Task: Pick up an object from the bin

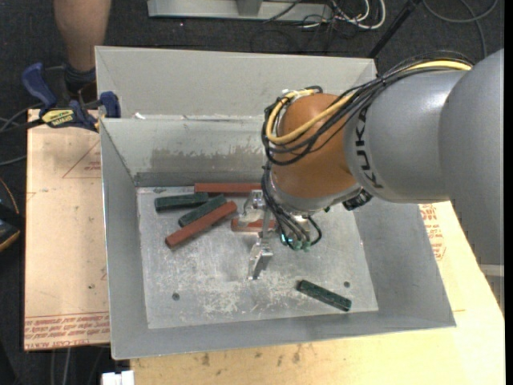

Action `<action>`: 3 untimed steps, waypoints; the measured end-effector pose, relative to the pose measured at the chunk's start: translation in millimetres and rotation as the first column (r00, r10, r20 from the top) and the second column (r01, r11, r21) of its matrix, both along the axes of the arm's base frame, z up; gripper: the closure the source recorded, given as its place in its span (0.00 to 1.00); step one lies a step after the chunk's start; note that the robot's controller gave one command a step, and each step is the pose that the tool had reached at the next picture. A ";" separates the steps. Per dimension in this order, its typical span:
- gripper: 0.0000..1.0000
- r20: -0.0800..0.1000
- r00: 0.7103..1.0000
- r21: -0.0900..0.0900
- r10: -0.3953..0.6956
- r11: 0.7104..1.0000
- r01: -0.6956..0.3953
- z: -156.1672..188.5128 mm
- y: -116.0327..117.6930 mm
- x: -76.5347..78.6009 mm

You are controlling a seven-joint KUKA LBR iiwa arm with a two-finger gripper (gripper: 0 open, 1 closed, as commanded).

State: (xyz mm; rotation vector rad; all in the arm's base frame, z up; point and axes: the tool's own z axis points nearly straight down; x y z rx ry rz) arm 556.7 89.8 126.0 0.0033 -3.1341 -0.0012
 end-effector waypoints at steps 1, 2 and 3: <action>0.00 0.007 1.000 0.001 -0.002 1.000 0.002 3.7 -0.4 2.1; 0.00 0.014 0.999 0.001 0.038 0.999 -0.038 -41.2 -67.0 43.0; 0.00 0.014 0.996 0.000 0.089 0.996 -0.089 -37.5 -87.1 49.8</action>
Offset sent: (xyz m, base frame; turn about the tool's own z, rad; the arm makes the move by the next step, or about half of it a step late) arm 0.0517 -0.0881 -0.0560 -0.0443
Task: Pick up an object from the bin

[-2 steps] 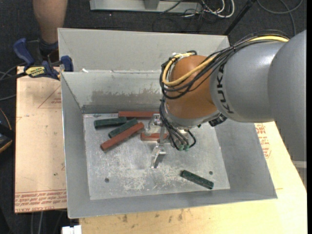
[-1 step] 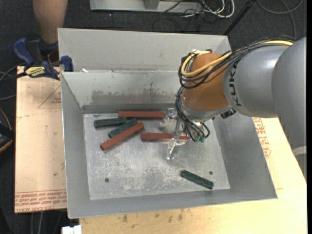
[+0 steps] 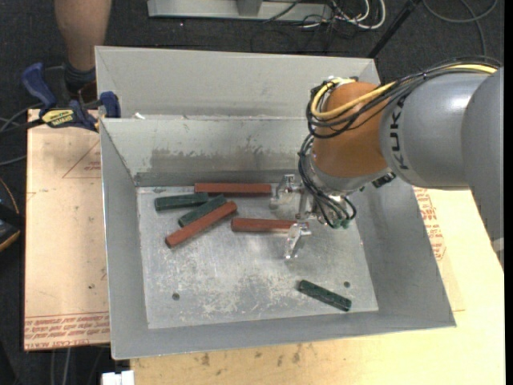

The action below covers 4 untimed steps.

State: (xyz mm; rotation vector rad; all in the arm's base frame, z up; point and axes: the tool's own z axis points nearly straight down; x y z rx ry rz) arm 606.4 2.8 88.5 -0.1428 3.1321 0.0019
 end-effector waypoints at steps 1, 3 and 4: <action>0.00 -0.005 0.994 0.000 -0.108 0.994 0.108 10.2 18.4 -5.8; 1.00 0.014 0.994 0.000 -0.109 0.994 0.109 -8.3 16.0 -1.2; 1.00 0.014 0.994 0.000 -0.109 0.994 0.109 -8.3 16.0 -1.2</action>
Offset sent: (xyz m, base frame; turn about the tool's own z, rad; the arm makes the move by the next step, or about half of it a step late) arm 0.0036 0.0025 -0.0185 -0.0132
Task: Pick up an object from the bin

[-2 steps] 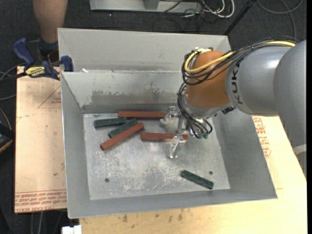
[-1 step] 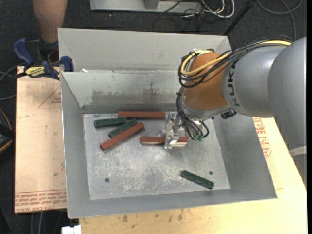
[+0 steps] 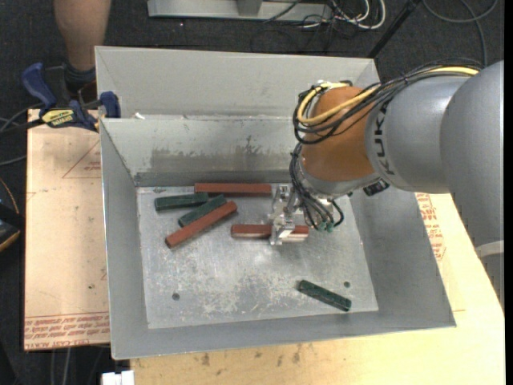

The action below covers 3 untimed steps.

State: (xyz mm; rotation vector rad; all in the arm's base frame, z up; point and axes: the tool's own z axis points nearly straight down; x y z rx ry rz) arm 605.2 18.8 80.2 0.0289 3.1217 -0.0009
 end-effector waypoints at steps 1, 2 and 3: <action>1.00 -0.002 1.000 0.000 0.000 1.000 0.000 2.5 0.0 -0.2; 1.00 -0.010 1.000 0.001 0.000 1.000 0.000 6.2 0.5 -0.5; 1.00 -0.013 1.000 0.002 0.000 1.000 0.000 8.1 0.8 -0.6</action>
Offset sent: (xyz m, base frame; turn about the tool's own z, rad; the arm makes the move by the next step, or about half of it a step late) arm 0.0000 0.0001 0.0076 0.0000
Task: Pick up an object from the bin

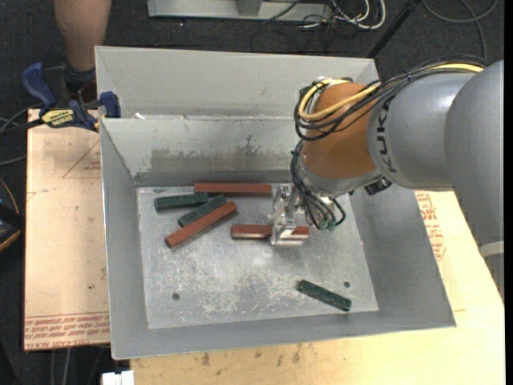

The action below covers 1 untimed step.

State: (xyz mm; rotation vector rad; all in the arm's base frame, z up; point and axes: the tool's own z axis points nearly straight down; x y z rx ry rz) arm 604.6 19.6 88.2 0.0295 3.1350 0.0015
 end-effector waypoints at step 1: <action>1.00 -0.004 1.000 0.000 0.000 1.000 0.000 4.2 0.1 -0.8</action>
Offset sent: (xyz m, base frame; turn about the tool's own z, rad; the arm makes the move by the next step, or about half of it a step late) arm 0.0000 -0.0002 0.0492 0.0000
